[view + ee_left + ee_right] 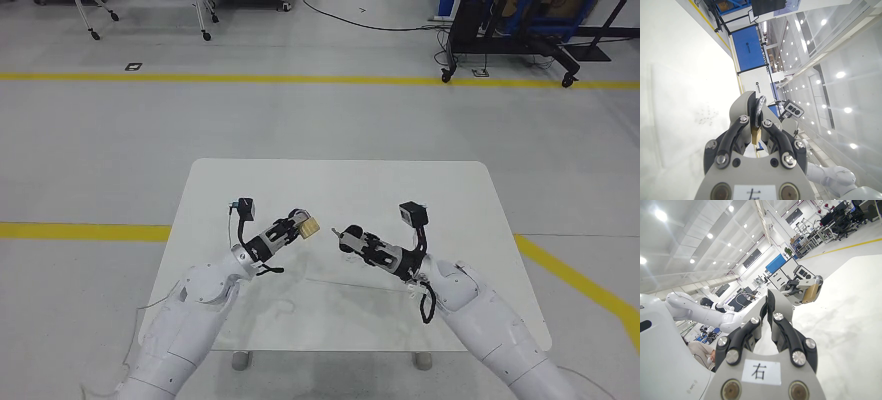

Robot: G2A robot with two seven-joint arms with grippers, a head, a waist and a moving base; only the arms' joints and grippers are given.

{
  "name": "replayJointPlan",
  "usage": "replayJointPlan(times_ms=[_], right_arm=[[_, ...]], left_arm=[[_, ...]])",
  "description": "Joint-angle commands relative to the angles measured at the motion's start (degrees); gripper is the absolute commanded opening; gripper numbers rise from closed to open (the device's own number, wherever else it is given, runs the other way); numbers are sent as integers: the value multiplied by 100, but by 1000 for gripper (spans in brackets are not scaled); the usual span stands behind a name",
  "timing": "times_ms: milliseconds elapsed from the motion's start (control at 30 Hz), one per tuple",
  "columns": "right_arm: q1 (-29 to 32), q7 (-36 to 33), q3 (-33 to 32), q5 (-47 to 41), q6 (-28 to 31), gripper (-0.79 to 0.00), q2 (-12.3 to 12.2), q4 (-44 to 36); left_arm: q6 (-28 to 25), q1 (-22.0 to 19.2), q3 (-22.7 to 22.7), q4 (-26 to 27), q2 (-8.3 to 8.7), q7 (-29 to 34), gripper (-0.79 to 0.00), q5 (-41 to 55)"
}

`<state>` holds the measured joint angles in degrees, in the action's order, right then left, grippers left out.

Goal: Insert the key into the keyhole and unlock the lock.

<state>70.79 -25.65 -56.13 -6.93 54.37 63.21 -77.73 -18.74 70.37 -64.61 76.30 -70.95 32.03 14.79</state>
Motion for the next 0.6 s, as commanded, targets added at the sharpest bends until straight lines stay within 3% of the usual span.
replayJointPlan(times_ms=[0,167,267,333,433,567], right_arm=[[34,-52,7,1,-212,-785,-4,-60],[301,-370,-229,-189,-1148,-785,-105,-128],[556,-673,-454,-346,-1827,-785,-197,-329],[737,-912,-631,-519,-2189,-785,-261,-580],[872,-1064,-733,-884,-2267,-785,-287,-821],[872,-1064,-733,-884,-2267,-785,-287,-821]], left_arm=[[137,18,35,-7,-16,-64,-785,93],[1952,-467,290,-467,-160,138,-785,1323],[2547,-903,491,-784,-258,301,-785,1656],[2743,-1161,621,-974,-334,385,-785,1896],[2882,-1398,787,-1360,-441,757,-785,2364],[2882,-1398,787,-1360,-441,757,-785,2364]])
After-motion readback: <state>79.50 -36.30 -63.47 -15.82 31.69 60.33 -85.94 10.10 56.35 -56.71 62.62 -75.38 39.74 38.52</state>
